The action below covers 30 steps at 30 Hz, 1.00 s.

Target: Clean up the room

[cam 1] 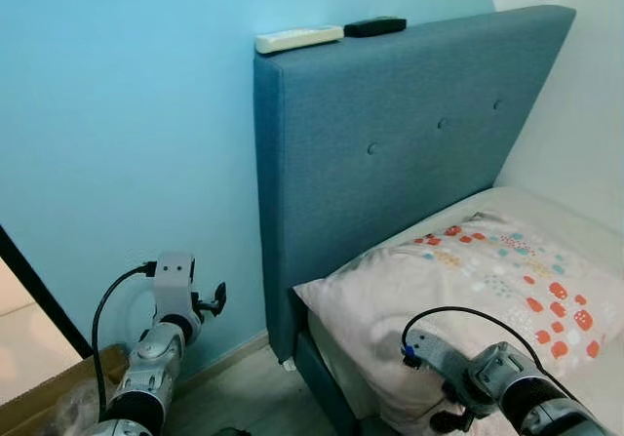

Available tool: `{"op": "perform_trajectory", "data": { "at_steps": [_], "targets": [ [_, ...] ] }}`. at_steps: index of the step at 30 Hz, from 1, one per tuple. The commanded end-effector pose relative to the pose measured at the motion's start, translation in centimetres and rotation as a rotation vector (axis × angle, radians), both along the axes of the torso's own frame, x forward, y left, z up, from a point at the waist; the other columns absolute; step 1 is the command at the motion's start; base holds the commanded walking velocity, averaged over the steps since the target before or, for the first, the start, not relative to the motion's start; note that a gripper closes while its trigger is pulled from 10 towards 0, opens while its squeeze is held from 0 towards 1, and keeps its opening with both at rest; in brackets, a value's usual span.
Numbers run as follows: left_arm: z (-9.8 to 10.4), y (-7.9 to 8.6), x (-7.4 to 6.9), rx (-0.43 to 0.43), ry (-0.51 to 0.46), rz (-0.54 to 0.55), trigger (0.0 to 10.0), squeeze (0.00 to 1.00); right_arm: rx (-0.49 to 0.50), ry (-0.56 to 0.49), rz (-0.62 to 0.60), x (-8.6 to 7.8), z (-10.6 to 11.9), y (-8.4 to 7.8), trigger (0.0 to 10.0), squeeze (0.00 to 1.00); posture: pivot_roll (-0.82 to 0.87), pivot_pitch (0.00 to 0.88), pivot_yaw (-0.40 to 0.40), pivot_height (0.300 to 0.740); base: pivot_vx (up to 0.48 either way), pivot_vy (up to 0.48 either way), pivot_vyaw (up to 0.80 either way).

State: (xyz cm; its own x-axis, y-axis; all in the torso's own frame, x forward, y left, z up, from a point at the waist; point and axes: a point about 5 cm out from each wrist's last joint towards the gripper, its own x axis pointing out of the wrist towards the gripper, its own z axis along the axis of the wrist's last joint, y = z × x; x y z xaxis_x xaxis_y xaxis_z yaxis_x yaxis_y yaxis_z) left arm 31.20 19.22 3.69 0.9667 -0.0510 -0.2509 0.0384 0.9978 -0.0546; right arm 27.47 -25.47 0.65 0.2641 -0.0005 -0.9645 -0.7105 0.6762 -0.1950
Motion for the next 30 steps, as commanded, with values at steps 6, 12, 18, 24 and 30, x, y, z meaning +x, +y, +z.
{"op": "perform_trajectory", "data": {
  "at_steps": [6,12,18,24,30],
  "targets": [
    [-0.4,-0.1,-0.5,-0.002,-0.002,-0.005,10.0,0.0,-0.198,-0.327,-0.096,2.4,2.5,-2.7,10.0,0.0,-0.04,0.0,-0.055,0.616,0.0,0.0,0.0],
    [-0.4,0.0,-0.6,-0.001,-0.004,-0.006,10.0,0.0,-0.274,-0.388,-0.108,2.6,3.4,-4.0,10.0,0.0,-0.04,0.0,-0.056,0.616,0.0,0.0,0.0],
    [-0.4,-0.3,-0.5,-0.005,-0.003,-0.013,10.0,0.0,0.032,-0.342,-0.087,2.8,2.0,-0.1,10.0,0.0,-0.04,0.0,-0.054,0.616,0.0,0.0,0.0],
    [-0.4,-0.5,-0.5,-0.007,0.0,-0.019,10.0,0.0,0.331,-0.363,-0.079,3.6,2.5,2.9,10.0,0.0,-0.05,0.0,-0.049,0.616,0.0,0.0,0.0],
    [-1.1,0.1,-0.9,0.002,0.042,-0.014,10.0,0.0,0.716,-0.318,-0.026,3.8,3.8,6.4,10.0,0.0,-0.05,0.0,-0.051,0.616,0.0,0.0,0.0]
  ]
}}
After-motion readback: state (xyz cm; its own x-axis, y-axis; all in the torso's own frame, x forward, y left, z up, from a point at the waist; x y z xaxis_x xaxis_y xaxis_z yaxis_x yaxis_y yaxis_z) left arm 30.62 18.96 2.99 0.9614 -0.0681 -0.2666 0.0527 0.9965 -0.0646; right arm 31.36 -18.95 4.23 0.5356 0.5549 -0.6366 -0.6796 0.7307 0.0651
